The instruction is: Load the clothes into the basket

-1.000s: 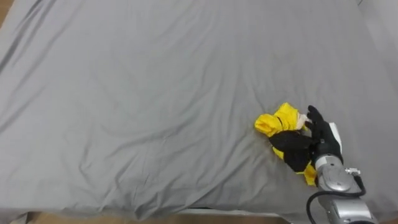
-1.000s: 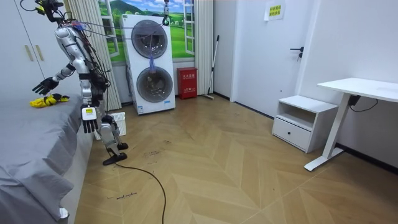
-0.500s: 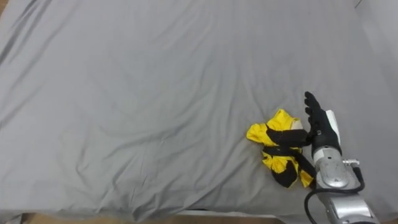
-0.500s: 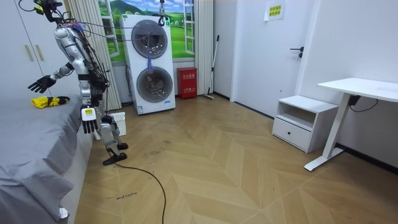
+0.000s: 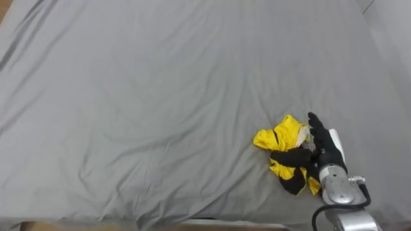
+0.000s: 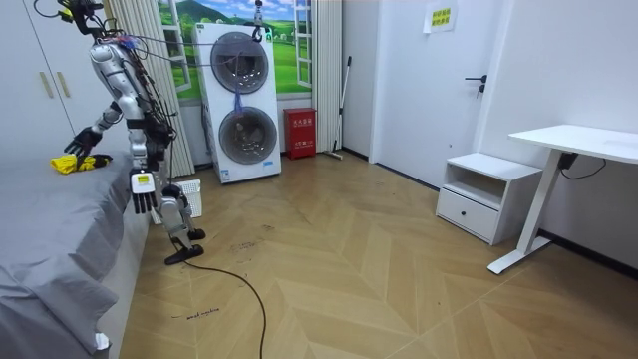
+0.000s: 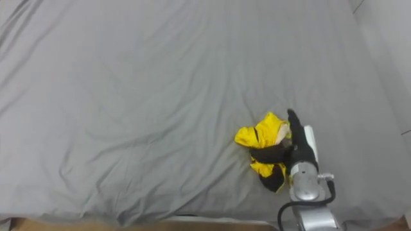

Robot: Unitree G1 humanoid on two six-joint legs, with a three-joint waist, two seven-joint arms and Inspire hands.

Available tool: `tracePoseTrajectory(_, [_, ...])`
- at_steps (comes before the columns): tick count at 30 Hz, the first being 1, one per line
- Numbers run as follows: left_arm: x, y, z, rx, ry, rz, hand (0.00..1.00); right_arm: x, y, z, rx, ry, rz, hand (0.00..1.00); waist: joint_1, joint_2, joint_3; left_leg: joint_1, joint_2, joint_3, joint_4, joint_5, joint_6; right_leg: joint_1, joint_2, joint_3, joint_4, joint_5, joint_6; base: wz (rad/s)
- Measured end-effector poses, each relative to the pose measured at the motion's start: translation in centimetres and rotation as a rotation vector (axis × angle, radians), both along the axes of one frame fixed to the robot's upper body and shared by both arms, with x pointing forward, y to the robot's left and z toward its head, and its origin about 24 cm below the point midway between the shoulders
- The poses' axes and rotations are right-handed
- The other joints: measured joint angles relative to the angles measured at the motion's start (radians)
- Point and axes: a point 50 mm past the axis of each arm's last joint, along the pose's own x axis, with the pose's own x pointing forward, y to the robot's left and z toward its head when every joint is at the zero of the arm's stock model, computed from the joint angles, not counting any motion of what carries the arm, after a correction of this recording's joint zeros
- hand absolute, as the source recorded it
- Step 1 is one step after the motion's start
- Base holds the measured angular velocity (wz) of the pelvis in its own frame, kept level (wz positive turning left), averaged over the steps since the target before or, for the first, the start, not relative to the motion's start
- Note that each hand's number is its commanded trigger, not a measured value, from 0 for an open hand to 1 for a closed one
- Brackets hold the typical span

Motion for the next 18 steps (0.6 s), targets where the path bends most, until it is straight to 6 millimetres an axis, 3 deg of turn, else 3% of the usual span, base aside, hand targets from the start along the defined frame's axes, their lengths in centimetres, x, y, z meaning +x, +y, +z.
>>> tracePoseTrajectory(10, [0.0,0.2,0.0,-0.010,-0.004,0.010,0.00,-2.4,-0.5,-2.7,-0.042,0.157,0.003,0.00,0.002,0.013,-0.0002,-0.025,0.001,-0.014,0.002,0.000,0.000,-0.018,0.007,-0.021,-0.001,0.000,0.000,0.04])
tracePoseTrajectory(13, [-0.1,0.1,0.0,-0.012,0.003,0.005,0.00,-3.1,-0.7,-3.3,-0.036,0.202,0.003,0.00,0.002,0.024,-0.0061,-0.027,0.001,-0.015,0.002,0.000,0.000,-0.019,0.007,-0.023,0.000,0.000,0.000,0.00])
tracePoseTrajectory(14, [-0.1,0.2,0.0,-0.012,0.006,0.006,0.00,-3.1,-0.8,-3.4,-0.035,0.208,0.004,0.06,0.002,0.025,-0.0069,-0.028,0.001,-0.015,0.002,0.000,0.000,-0.020,0.007,-0.023,0.000,0.000,0.000,0.00])
tracePoseTrajectory(15, [-0.2,0.2,0.0,-0.011,0.011,0.007,0.00,-3.1,-0.8,-3.5,-0.034,0.216,0.003,0.50,0.001,0.027,-0.0078,-0.031,0.001,-0.016,0.003,0.001,-0.001,-0.021,0.007,-0.023,0.000,0.000,0.000,0.00])
tracePoseTrajectory(16, [-0.2,0.3,0.0,-0.012,0.015,0.008,0.00,-3.2,-0.9,-3.6,-0.033,0.225,0.001,0.64,0.000,0.027,-0.0078,-0.031,0.001,-0.017,0.004,0.001,-0.002,-0.021,0.007,-0.023,0.000,0.000,0.000,0.00])
tracePoseTrajectory(17, [-0.2,0.3,0.0,-0.014,0.015,0.010,0.00,-3.2,-0.9,-3.7,-0.032,0.228,0.001,0.88,0.000,0.027,-0.0079,-0.031,0.001,-0.017,0.005,0.001,-0.002,-0.021,0.007,-0.023,0.000,0.000,0.000,0.00])
tracePoseTrajectory(18, [-0.2,0.3,0.0,-0.015,0.015,0.012,0.00,-3.2,-1.0,-3.7,-0.032,0.233,0.000,1.00,0.001,0.026,-0.0080,-0.031,0.001,-0.018,0.006,0.001,-0.002,-0.021,0.006,-0.023,0.000,0.000,0.000,0.00])
